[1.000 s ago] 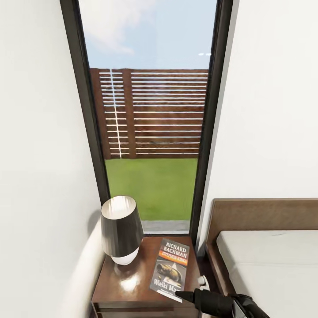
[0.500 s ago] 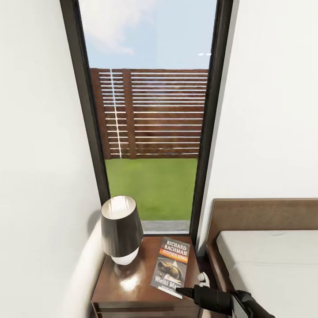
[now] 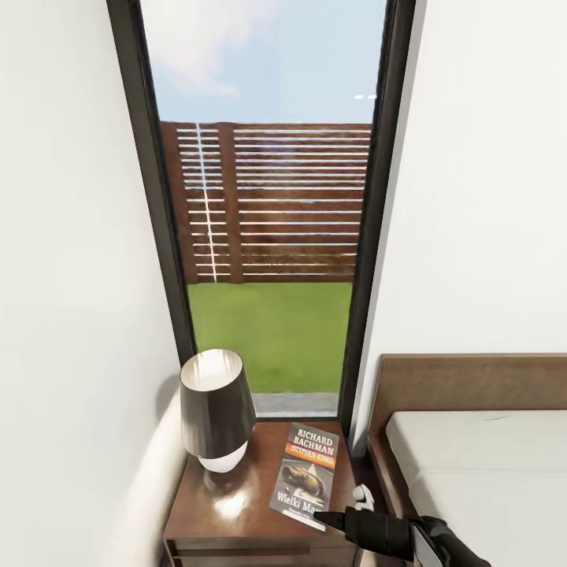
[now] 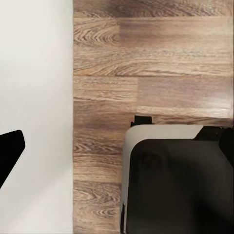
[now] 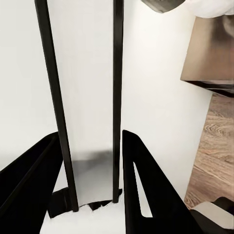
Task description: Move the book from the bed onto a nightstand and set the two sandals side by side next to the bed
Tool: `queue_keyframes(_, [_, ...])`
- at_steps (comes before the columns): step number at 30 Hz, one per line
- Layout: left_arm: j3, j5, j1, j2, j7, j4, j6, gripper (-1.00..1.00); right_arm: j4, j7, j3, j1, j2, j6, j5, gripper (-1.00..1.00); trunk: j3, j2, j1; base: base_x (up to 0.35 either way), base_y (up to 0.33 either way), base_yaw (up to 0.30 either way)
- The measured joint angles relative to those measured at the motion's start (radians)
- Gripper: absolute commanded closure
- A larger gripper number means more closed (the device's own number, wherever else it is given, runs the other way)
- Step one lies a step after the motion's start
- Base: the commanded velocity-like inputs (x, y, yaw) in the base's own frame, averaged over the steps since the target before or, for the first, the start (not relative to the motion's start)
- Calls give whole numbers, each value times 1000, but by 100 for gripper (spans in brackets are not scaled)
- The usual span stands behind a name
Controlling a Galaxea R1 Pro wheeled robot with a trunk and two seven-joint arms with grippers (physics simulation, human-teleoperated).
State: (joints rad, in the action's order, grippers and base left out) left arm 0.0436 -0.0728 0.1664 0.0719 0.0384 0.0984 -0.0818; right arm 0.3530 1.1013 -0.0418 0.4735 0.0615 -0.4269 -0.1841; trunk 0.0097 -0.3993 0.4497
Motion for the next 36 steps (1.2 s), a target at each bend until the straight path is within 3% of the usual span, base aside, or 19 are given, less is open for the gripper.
queue_keyframes(16, [2,1,75,-1,-22,6,53,-100,0,-14,-8,12,-4,-2,-11,100,0,0,0,0,0,0])
queue_keyframes(25, [4,1,85,-16,-17,7,54,-100,0,-15,-35,15,-2,-1,-56,100,0,0,0,0,0,0])
queue_keyframes(36, [8,0,91,-21,-12,27,54,-100,0,-15,-30,15,-6,0,-58,100,0,0,0,0,0,0])
